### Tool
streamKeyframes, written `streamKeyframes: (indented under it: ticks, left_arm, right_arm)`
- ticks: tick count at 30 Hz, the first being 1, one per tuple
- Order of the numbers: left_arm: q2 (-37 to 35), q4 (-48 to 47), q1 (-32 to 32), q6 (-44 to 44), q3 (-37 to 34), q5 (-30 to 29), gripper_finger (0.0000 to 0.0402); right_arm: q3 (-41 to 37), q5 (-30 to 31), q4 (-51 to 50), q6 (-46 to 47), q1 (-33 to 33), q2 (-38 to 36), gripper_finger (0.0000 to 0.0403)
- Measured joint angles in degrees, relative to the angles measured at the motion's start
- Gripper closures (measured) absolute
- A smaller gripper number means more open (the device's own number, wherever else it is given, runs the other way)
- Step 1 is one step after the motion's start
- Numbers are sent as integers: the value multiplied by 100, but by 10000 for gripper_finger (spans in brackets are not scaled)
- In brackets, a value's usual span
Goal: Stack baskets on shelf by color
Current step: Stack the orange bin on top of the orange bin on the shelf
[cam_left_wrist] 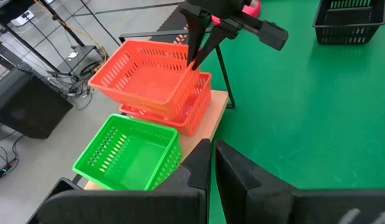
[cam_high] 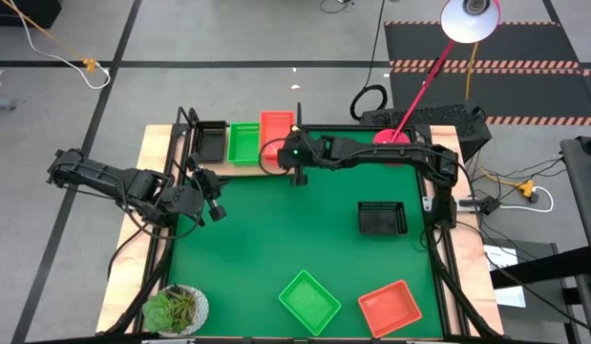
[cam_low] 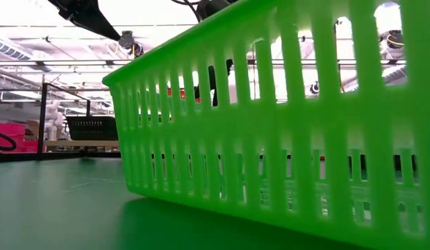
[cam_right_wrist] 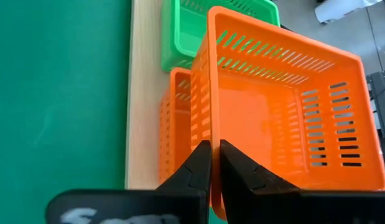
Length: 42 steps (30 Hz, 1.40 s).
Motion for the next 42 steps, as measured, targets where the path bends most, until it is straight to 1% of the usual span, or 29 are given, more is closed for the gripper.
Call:
streamKeyframes:
  ticks: [18,24,42]
  left_arm:
    - [0,-1,0,-6,2,0,378]
    - [0,0,0,-10,2,2,378]
    - [0,0,0,-8,2,2,378]
  right_arm:
    - [2,-57,-188,370,-35,-9,390]
    - [7,-378,-207,391,-37,-15,390]
    - [2,-319,-345,484,-31,-9,389]
